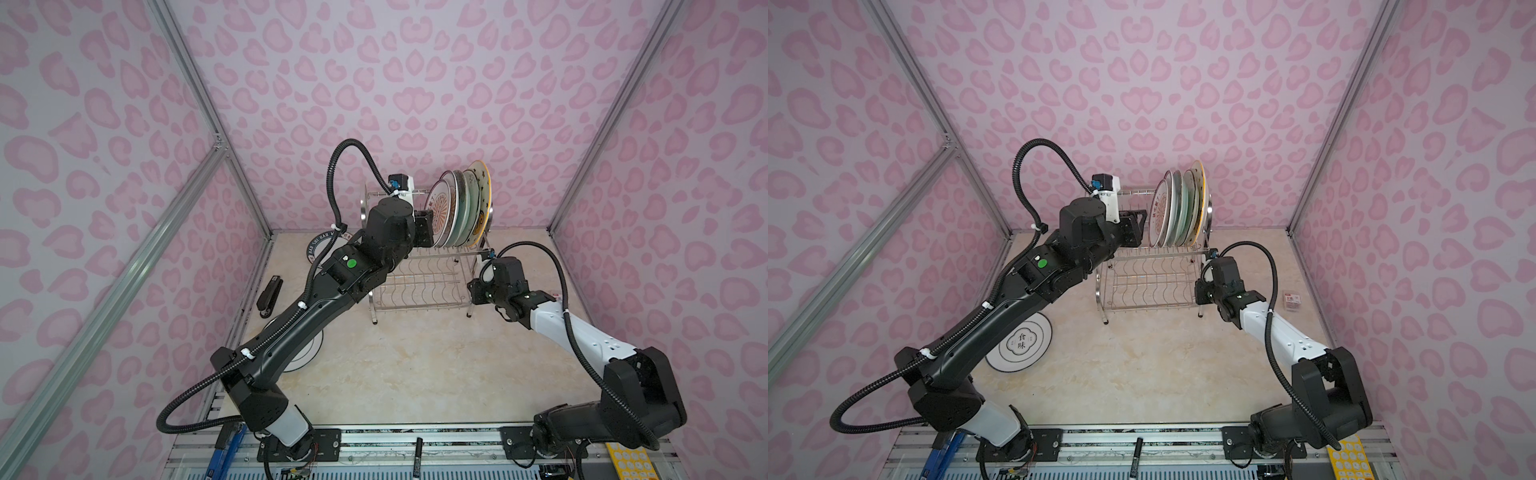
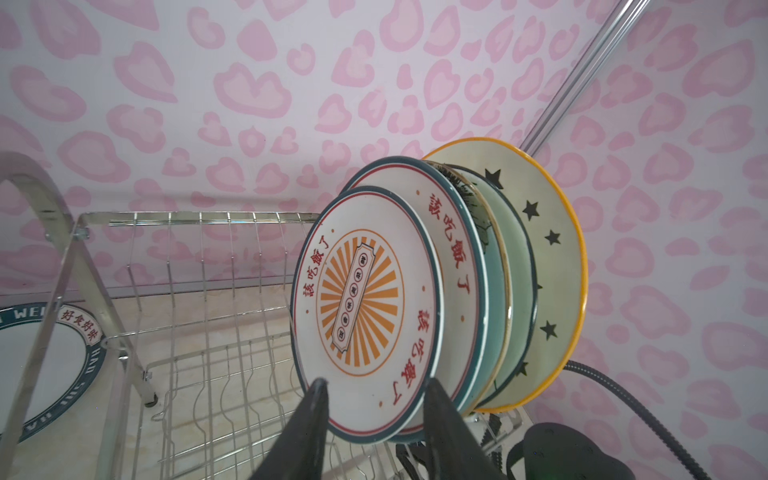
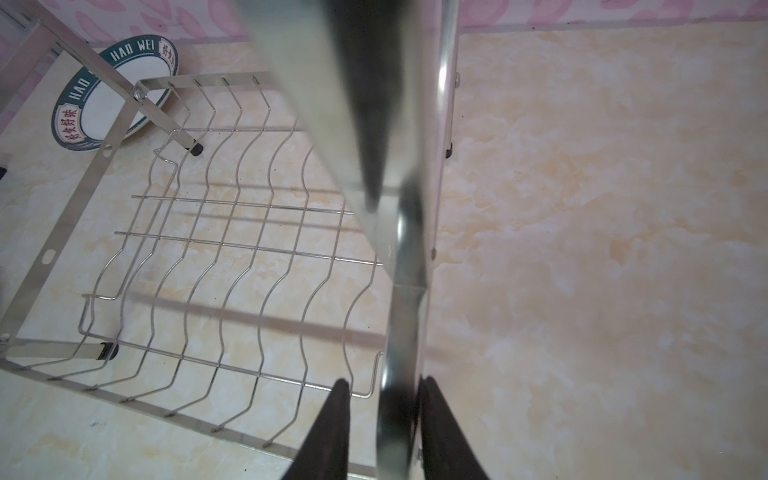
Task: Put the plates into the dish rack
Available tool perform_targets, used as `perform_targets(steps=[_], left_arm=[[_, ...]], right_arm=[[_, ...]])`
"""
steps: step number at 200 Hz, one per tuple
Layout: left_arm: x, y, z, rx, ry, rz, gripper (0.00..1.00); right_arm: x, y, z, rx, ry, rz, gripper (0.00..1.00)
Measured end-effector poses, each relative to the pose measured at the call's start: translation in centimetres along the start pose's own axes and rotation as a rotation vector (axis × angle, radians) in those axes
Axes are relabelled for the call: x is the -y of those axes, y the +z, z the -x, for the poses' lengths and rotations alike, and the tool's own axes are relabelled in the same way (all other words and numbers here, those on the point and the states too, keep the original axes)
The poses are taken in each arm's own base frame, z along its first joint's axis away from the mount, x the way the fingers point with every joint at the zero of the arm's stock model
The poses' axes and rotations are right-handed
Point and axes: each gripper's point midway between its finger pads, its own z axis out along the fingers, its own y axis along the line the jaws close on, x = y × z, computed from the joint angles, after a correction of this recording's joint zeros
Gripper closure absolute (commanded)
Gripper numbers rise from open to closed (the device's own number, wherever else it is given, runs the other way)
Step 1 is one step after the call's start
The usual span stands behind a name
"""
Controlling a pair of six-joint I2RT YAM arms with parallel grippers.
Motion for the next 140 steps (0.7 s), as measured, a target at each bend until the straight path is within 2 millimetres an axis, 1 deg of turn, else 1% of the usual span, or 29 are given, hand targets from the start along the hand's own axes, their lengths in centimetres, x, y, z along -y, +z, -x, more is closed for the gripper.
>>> perform_targets(steps=[35,61,100,140], left_arm=[[-2.0,-1.9,0.7,0.034,0.014,0.060,0.58],[-4.2,-3.0,0.8,0.049,0.015,0.117,0.58],[-8.0,-4.2,0.2,0.037,0.007,0.209,0.57],[-12.3,-5.8,-1.8,-0.013,-0.021,0.308,0.57]], right_arm=[[0.0,-0.8,0.7,0.027,-0.001,-0.001,0.60],[-0.1,-1.8,1.7,0.064,0.001,0.003,0.58],[-0.2,-4.1,3.4,0.141,0.004,0.011,0.56],[0.7,-6.1,4.4,0.200,0.023,-0.001,0.56]])
